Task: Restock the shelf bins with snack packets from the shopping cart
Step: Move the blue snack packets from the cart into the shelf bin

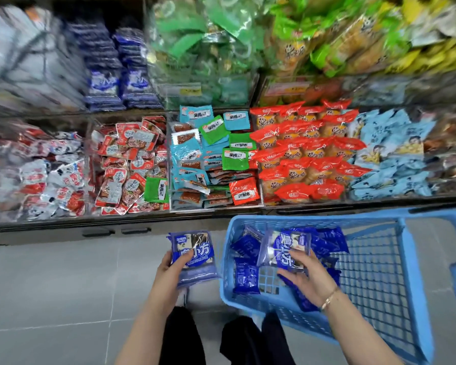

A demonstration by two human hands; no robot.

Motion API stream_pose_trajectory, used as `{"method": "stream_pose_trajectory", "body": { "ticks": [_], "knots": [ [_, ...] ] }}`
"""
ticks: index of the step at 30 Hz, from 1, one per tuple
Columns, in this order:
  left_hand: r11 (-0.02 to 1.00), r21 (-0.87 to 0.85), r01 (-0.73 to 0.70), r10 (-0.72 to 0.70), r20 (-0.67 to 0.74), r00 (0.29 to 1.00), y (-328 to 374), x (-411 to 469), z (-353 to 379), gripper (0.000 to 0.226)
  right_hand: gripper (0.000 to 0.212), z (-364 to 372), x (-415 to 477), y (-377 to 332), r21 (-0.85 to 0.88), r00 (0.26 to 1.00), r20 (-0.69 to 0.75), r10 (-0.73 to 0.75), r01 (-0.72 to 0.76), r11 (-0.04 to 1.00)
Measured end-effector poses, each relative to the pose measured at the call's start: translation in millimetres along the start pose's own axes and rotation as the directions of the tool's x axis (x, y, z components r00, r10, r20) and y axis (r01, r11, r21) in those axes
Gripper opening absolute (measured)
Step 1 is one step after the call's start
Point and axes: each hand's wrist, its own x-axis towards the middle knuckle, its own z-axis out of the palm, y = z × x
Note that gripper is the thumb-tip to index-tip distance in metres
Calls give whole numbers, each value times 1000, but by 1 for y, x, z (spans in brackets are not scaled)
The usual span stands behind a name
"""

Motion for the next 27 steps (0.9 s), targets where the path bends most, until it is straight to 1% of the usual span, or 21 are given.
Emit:
{"method": "stream_pose_trajectory", "body": {
  "ticks": [1,2,4,5,6,8,9,12,13,16,18,20,21,24,27],
  "knots": [
    [1000,-21,-10,10,-7,1000,8,-8,-5,26,27,8,-7,-2,-13,1000,10,-4,4,1000],
    [999,-39,-24,24,-7,1000,17,-14,-11,25,36,18,-15,-4,-22,1000,22,-12,13,1000],
    [999,-39,-38,38,-1,999,35,-24,-27,22,67,37,-30,-5,-8,999,8,-36,36,999],
    [998,-38,-44,43,-8,999,43,-27,-37,21,74,47,-36,-5,8,998,-5,-55,55,998],
    [998,-41,-50,50,-11,999,52,-29,-48,21,75,59,-41,-2,31,997,-19,-79,80,996],
    [997,-51,-55,54,-15,998,72,-31,-78,25,69,84,-47,7,59,990,-64,-127,131,990],
    [997,-55,-59,58,-15,998,83,-30,-95,28,63,99,-49,13,64,985,-76,-157,162,985],
    [997,-43,-70,69,-5,998,117,-27,-146,33,31,142,-56,35,84,970,-109,-219,228,970],
    [996,-39,-75,75,-14,997,128,-26,-163,31,25,156,-57,42,102,968,-125,-219,232,967],
    [992,-33,-121,121,-26,992,164,-19,-207,33,19,195,-56,63,167,961,-175,-213,242,956],
    [986,-17,-166,166,1,986,188,-14,-229,28,13,220,-56,72,135,954,-190,-232,260,956],
    [982,-32,-188,188,4,982,206,-6,-245,27,6,244,-53,77,92,953,-203,-225,247,965],
    [981,-49,-190,190,2,982,214,-2,-251,30,8,256,-53,78,94,958,-196,-209,230,969],
    [984,-73,-165,166,3,986,232,12,-259,37,29,287,-42,77,145,980,-122,-156,173,974],
    [985,-104,-140,143,15,990,247,25,-254,42,42,316,-26,72,64,991,-59,-120,124,990]
  ]
}}
